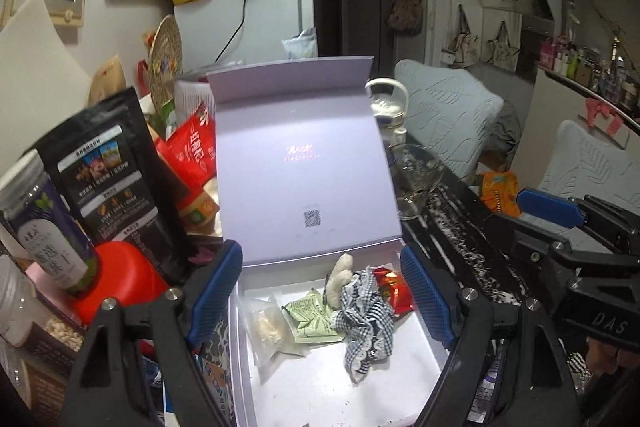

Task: Organize soft objects
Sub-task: 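Move both grippers from the gift box back to the items on the table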

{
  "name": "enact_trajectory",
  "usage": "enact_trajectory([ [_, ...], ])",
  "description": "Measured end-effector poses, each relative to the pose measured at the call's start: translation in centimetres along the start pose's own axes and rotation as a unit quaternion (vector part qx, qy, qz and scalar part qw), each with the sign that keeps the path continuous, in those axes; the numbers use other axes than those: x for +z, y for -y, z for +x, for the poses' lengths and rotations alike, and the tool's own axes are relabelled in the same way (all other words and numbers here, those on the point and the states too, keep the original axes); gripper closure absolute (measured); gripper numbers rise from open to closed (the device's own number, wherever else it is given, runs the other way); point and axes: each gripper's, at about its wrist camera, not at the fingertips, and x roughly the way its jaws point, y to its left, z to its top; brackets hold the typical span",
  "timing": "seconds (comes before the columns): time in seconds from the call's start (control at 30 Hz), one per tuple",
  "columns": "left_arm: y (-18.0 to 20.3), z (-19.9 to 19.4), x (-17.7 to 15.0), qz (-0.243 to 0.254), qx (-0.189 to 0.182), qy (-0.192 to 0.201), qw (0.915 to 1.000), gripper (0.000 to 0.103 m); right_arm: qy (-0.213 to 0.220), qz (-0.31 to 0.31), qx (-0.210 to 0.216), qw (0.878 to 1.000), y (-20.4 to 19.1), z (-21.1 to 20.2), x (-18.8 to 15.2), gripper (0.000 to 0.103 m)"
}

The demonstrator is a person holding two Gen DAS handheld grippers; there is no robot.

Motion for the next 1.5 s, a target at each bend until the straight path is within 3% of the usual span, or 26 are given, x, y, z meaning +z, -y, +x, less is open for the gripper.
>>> enact_trajectory([
  [0.2, 1.1, -2.6, -0.1, 0.016, -0.032, 0.023, 0.9991, 0.021, 0.037, -0.004, -0.019, 0.999, 0.0, -4.7, -0.5, 0.044],
  [0.37, 2.6, -4.9, -0.4, 0.034, -0.086, 0.034, 0.9952, 0.021, 0.055, -0.003, -0.051, 0.997, 0.1, -8.4, -1.7, 0.044],
  [0.77, 7.2, -9.7, -2.6, 0.085, -0.156, 0.079, 0.9809, 0.021, 0.059, 0.012, -0.107, 0.992, 1.0, -14.9, -5.7, 0.042],
  [0.97, 9.1, -10.1, -3.7, 0.097, -0.201, 0.052, 0.9734, 0.021, 0.055, 0.027, -0.126, 0.99, 1.3, -17.2, -8.0, 0.041],
  [1.23, 12.2, -10.7, -5.4, 0.117, -0.233, 0.04, 0.9645, 0.021, 0.043, 0.048, -0.145, 0.987, 2.2, -19.6, -11.5, 0.041],
  [1.5, 15.3, -9.9, -8.3, 0.131, -0.239, -0.002, 0.9621, 0.022, 0.028, 0.07, -0.155, 0.985, 4.0, -20.8, -14.9, 0.041],
])
